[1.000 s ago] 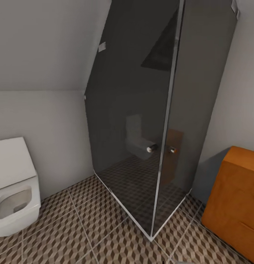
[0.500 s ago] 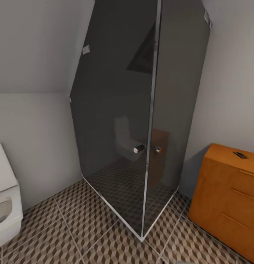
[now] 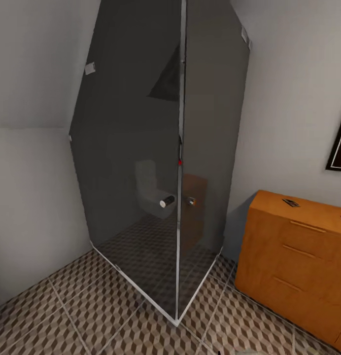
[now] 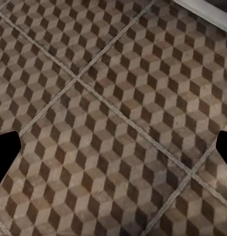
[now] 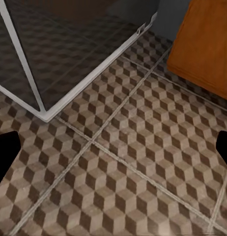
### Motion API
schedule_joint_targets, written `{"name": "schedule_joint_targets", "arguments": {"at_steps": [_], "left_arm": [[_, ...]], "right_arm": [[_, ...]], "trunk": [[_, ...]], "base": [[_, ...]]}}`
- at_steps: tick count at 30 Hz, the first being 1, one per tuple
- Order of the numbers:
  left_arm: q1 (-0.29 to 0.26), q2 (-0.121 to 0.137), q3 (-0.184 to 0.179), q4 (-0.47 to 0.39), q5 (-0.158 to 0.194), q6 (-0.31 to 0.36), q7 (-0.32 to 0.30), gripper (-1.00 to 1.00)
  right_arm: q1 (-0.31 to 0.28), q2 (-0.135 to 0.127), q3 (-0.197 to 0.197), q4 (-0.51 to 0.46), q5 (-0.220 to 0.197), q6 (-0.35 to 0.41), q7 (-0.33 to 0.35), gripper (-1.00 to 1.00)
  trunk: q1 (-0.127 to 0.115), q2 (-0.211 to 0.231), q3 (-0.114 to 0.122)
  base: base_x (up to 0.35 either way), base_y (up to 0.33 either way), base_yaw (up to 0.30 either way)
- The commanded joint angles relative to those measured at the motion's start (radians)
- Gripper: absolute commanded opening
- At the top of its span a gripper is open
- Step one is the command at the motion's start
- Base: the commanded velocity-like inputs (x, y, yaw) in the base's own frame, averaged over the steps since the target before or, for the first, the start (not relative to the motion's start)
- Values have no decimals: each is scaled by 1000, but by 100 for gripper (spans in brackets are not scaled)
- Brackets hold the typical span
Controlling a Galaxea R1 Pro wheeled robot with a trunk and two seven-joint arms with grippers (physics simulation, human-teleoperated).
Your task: Take the four mousetraps from the cabinet in the bathroom and place them on the bathroom floor. Make sure all four end up on the same floor surface, and ensure that at least two of them are either under or directly next to the same bathroom sink.
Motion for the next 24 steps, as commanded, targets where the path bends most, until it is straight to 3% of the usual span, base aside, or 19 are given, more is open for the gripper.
{"name": "schedule_joint_targets", "arguments": {"at_steps": [1, 24], "left_arm": [[0, 0, -3, 0, 1, -2, 3, 100], [0, -1, -20, 0, 1, -3, 3, 100]], "right_arm": [[-1, -1, 5, 1, 1, -2, -9, 100], [-1, -1, 5, 1, 1, -2, -9, 100]], "trunk": [[0, -1, 0], [0, -1, 20]], "base": [[0, 0, -258], [0, 0, -262]]}}
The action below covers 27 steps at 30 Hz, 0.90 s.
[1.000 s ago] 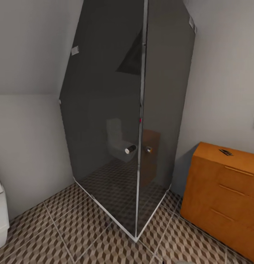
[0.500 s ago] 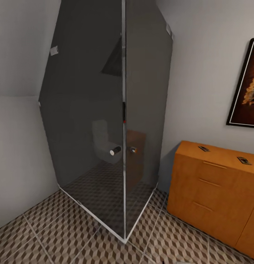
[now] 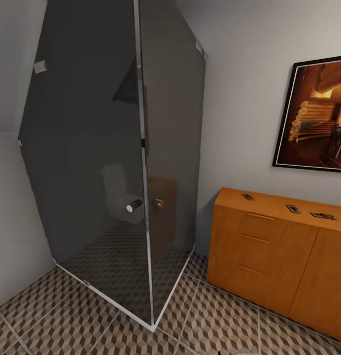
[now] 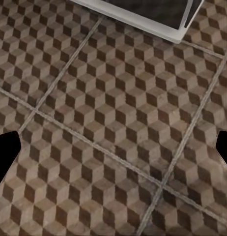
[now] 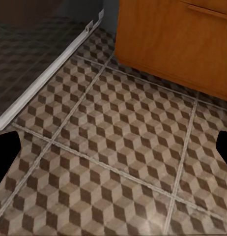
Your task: Take the four mousetraps from the cabinet in the bathroom and place them on the bathroom floor. Make sure all four end up on the same floor surface, and ensure that at least two of them are either under or directly next to the same bathroom sink.
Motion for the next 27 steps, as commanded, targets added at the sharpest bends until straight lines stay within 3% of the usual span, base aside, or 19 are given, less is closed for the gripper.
{"name": "schedule_joint_targets", "arguments": {"at_steps": [1, 10, 27], "left_arm": [[0, 1, -4, 0, 1, -3, 5, 100], [0, -11, -11, 0, 1, -2, 5, 100], [0, -17, -12, 0, 1, -1, 5, 100]], "right_arm": [[-1, -1, 5, 1, 1, -2, -9, 100], [-1, 0, 5, 1, 1, -2, -9, 100], [-1, -1, 5, 1, 2, -2, -9, 100]], "trunk": [[0, -1, 0], [0, -1, 7], [0, -1, 22]], "base": [[0, 0, -263], [0, -56, -263], [0, -187, -263]]}}
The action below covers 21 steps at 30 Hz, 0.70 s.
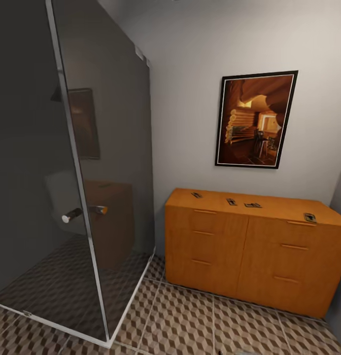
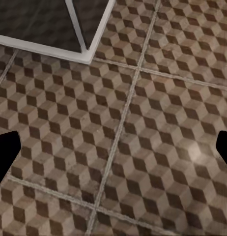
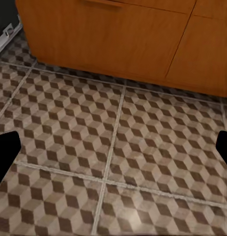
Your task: Take the four mousetraps from the cabinet in the bathroom and place them on the bathroom floor. Make sure all four end up on the same floor surface, and ensure that at least two of them are either under or directly next to the same bathroom sink.
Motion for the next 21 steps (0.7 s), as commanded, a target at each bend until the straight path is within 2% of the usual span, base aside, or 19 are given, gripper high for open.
{"name": "schedule_joint_targets", "arguments": {"at_steps": [1, 13, 21], "left_arm": [[0, 0, -4, 0, 1, -2, 7, 100], [0, 0, -5, 0, 1, -3, 7, 100], [0, 0, -4, 0, 1, -3, 7, 100]], "right_arm": [[-1, -1, 5, 1, 1, -2, -9, 100], [-1, -1, 5, 1, 1, -2, -9, 100], [-1, -1, 5, 1, 0, -2, -9, 100]], "trunk": [[0, -1, 0], [0, -1, 10], [0, -1, 17]], "base": [[0, -198, -263], [0, -187, -263], [0, -46, -262]]}}
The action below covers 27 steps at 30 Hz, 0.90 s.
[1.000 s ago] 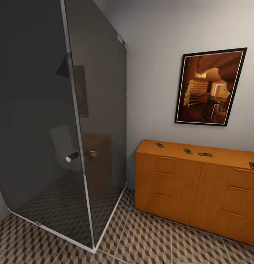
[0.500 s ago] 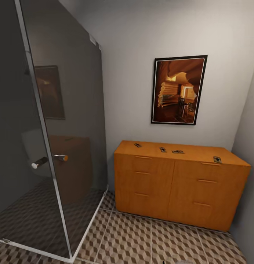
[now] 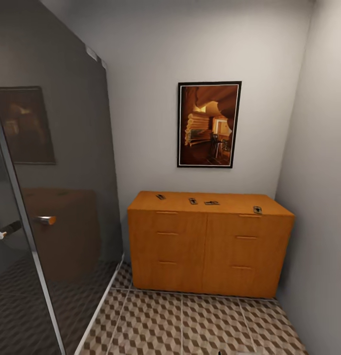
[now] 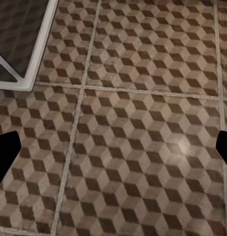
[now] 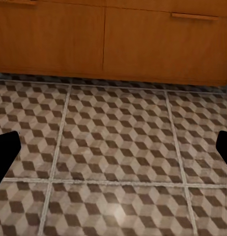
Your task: Take the four mousetraps from the cabinet in the bathroom and place them on the bathroom floor. Make sure all four end up on the same floor surface, and ensure that at least two of them are either under or directly next to the same bathroom sink.
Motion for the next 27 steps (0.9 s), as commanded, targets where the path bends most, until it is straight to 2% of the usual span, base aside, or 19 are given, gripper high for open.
{"name": "schedule_joint_targets", "arguments": {"at_steps": [1, 17, 27], "left_arm": [[0, 1, -4, 0, 1, -2, 7, 100], [0, 2, -3, 0, 1, -2, 7, 100], [0, 3, -3, -1, 1, -3, 7, 100]], "right_arm": [[-1, -1, 5, 1, 1, -2, -9, 100], [-1, 0, 5, 1, 0, -2, -9, 100], [-2, -1, 5, 1, 0, -2, -9, 100]], "trunk": [[0, -1, 0], [0, -1, 13], [0, -1, 15]], "base": [[0, -5, -262], [0, -1, -258], [0, 0, -57]]}}
